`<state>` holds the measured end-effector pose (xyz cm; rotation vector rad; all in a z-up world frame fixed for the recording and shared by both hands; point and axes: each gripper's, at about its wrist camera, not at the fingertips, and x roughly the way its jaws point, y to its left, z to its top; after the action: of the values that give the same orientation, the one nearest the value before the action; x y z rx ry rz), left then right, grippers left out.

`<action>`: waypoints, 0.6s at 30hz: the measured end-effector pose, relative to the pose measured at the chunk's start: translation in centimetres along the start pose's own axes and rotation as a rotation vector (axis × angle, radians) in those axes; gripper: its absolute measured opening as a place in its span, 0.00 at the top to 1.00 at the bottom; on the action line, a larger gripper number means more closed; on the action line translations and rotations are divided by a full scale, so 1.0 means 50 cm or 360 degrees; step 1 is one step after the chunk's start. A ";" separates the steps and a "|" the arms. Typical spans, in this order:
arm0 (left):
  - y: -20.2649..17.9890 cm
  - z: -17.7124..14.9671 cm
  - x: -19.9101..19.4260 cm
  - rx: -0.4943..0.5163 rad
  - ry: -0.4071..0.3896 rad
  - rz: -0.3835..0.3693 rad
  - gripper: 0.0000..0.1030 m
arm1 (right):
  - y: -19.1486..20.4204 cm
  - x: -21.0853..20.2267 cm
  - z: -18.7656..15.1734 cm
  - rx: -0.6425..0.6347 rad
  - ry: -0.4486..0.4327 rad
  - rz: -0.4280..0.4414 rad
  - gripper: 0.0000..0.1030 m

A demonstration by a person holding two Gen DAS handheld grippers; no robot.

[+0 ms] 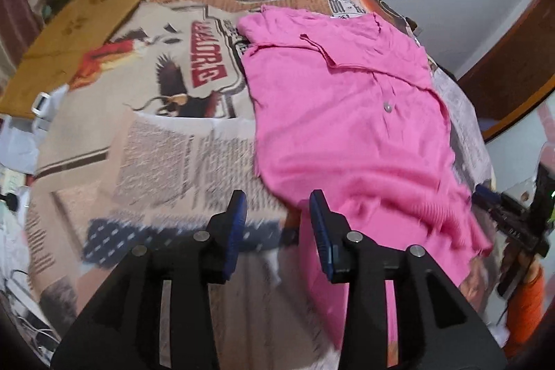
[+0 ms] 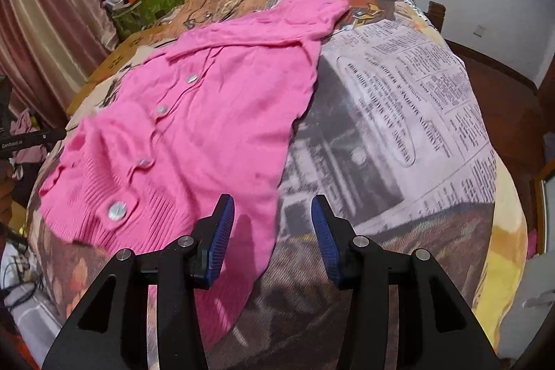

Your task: Fold small clothes

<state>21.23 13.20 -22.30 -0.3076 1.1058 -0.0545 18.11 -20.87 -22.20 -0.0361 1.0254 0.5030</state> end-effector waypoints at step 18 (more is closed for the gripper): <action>0.001 0.042 0.091 -0.0053 0.0095 -0.0113 0.96 | 0.001 0.102 0.060 0.0030 0.0122 0.0170 0.94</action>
<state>25.16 12.83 -25.41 -0.3768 1.1559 -0.1092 22.65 -18.11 -24.82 0.0164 1.1111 0.5931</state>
